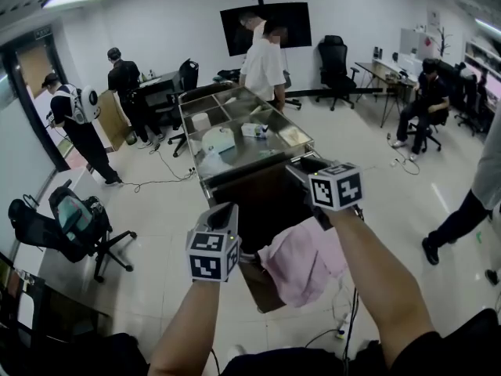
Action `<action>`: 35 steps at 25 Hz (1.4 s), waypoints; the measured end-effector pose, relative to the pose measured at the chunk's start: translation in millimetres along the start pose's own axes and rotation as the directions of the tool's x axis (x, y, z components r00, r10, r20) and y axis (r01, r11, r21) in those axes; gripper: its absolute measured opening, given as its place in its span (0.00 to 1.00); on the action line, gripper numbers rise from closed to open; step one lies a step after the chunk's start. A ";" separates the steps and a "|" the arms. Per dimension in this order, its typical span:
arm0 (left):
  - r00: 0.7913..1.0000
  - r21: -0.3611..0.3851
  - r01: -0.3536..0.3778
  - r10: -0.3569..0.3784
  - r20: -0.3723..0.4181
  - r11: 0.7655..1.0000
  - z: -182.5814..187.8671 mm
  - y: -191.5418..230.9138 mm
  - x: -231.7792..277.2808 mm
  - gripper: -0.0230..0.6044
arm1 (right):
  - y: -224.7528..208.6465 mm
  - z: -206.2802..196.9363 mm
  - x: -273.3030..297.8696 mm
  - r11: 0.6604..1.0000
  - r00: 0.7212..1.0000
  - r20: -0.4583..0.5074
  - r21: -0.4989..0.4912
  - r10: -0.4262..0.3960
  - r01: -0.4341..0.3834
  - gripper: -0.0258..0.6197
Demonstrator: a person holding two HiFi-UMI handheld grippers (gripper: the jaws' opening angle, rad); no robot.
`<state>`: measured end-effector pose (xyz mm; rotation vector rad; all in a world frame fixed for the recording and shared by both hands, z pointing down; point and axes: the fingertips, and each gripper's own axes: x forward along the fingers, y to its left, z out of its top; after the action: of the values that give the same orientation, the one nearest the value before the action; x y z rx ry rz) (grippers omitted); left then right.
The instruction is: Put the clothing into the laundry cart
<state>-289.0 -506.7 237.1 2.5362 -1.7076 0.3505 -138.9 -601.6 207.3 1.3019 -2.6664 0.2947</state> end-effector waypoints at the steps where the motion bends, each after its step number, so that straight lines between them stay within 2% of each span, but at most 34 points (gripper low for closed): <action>1: 1.000 0.003 0.001 -0.001 0.000 1.000 -0.2 -1.5 -1.0 0.04 | 1.7 -1.8 -6.1 1.000 1.000 0.002 -0.001 0.001 -0.001 0.38; 8: 1.000 -0.006 0.024 -0.024 0.009 1.000 -0.5 -19.7 -2.7 0.04 | 8.2 -13.4 -39.4 1.000 1.000 0.007 -0.009 0.001 -0.001 0.37; 14: 0.998 0.000 0.060 -0.060 0.016 0.998 -2.5 -44.5 -14.7 0.04 | 19.2 -21.3 -77.9 1.000 0.999 0.051 0.020 0.010 -0.011 0.32; 16: 0.998 0.008 0.067 -0.067 0.013 0.998 -7.3 -49.8 -20.0 0.04 | 22.1 -23.0 -91.8 0.999 0.996 0.086 0.034 0.011 -0.014 0.17; 19: 0.997 0.023 0.075 -0.075 0.008 0.997 -12.5 -58.0 -31.0 0.04 | 24.0 -29.0 -112.1 0.999 0.993 0.119 0.046 -0.001 -0.005 0.04; 24: 0.996 0.031 0.090 -0.090 0.000 0.995 -21.2 -71.0 -48.5 0.04 | 27.9 -45.7 -141.4 0.997 0.992 0.125 0.081 -0.018 0.008 0.04; 35: 0.990 0.000 0.141 -0.141 -0.009 0.990 -47.8 -95.6 -72.9 0.04 | 53.6 -85.0 -188.0 0.994 0.993 0.116 0.107 -0.025 0.012 0.04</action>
<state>-234.4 -395.5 274.3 2.6326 -1.5139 0.3522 -62.2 -405.6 241.0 1.4158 -2.7682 0.3731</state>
